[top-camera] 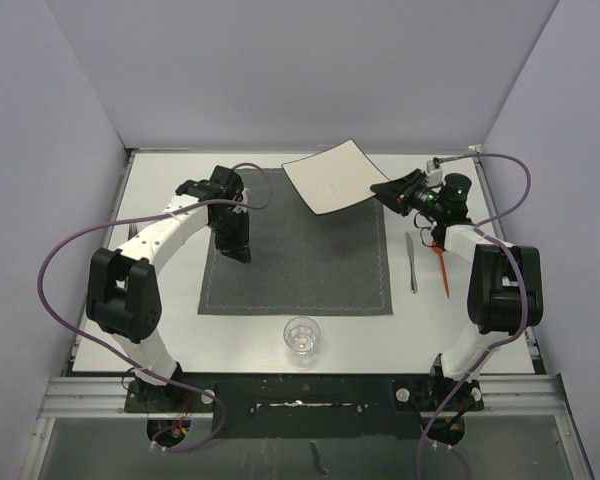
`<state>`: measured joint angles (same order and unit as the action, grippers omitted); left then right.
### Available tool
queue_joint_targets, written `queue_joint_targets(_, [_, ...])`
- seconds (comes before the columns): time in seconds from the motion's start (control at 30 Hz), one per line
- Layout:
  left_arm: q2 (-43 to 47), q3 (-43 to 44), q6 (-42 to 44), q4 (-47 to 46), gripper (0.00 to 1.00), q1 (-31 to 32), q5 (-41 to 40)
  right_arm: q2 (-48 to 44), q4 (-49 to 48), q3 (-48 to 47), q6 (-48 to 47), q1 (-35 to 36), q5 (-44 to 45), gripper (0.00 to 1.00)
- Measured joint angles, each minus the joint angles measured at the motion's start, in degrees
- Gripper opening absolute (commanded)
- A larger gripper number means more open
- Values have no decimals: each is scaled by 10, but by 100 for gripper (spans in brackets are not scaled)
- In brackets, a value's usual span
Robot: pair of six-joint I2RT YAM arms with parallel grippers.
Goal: Set the dinner table for one person
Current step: Place the plate on the napkin.
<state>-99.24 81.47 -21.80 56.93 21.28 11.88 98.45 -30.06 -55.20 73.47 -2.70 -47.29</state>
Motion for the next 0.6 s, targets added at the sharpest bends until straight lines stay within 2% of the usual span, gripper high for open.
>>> queue_joint_targets(0.17, [0, -1, 0, 0, 14, 0, 0, 24, -44, 0, 21, 8, -9, 0])
queue_joint_targets(0.6, [0, -5, 0, -1, 14, 0, 0, 61, -81, 2, 38, 27, -26, 0])
